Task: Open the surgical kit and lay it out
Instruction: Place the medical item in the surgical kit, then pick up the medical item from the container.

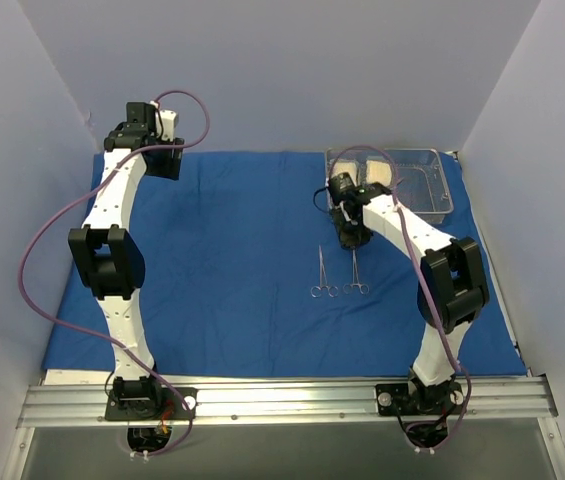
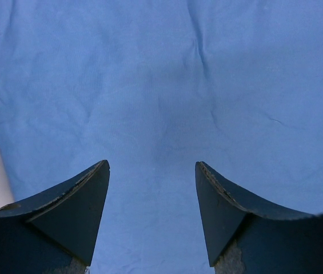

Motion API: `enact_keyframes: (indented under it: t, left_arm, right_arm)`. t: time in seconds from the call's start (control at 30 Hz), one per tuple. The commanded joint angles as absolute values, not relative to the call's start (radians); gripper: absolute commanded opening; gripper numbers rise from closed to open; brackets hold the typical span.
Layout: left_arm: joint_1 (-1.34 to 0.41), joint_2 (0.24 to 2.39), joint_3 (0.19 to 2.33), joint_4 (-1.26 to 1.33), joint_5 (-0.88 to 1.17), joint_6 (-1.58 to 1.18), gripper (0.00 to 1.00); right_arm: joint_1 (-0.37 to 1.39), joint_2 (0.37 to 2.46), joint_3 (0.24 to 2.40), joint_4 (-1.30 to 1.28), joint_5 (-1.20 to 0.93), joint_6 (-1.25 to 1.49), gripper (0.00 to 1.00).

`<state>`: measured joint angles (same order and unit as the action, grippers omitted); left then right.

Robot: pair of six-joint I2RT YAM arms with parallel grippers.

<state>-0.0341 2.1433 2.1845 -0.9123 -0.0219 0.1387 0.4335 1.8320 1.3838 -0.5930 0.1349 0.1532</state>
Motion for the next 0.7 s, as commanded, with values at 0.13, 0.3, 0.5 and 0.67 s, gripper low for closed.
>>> enact_keyframes:
  t: [0.13, 0.3, 0.5, 0.67]
  left_arm:
    - [-0.051, 2.141, 2.227, -0.903, -0.038, 0.156, 0.71]
    - [-0.072, 2.169, 2.266, -0.925, -0.072, 0.169, 0.71]
    - [-0.089, 2.218, 2.364, -0.968, -0.071, 0.173, 0.71]
    - [-0.087, 2.255, 2.402, -0.985, -0.078, 0.179, 0.71]
  right_arm:
    - [0.281, 1.851, 1.779, -0.683, 0.115, 0.175, 0.24]
    - [0.169, 2.031, 2.018, -0.669, 0.192, 0.251, 0.30]
    - [0.129, 2.319, 2.267, -0.690, 0.265, 0.310, 0.41]
    - [0.118, 2.407, 2.295, -0.657, 0.226, 0.339, 0.41]
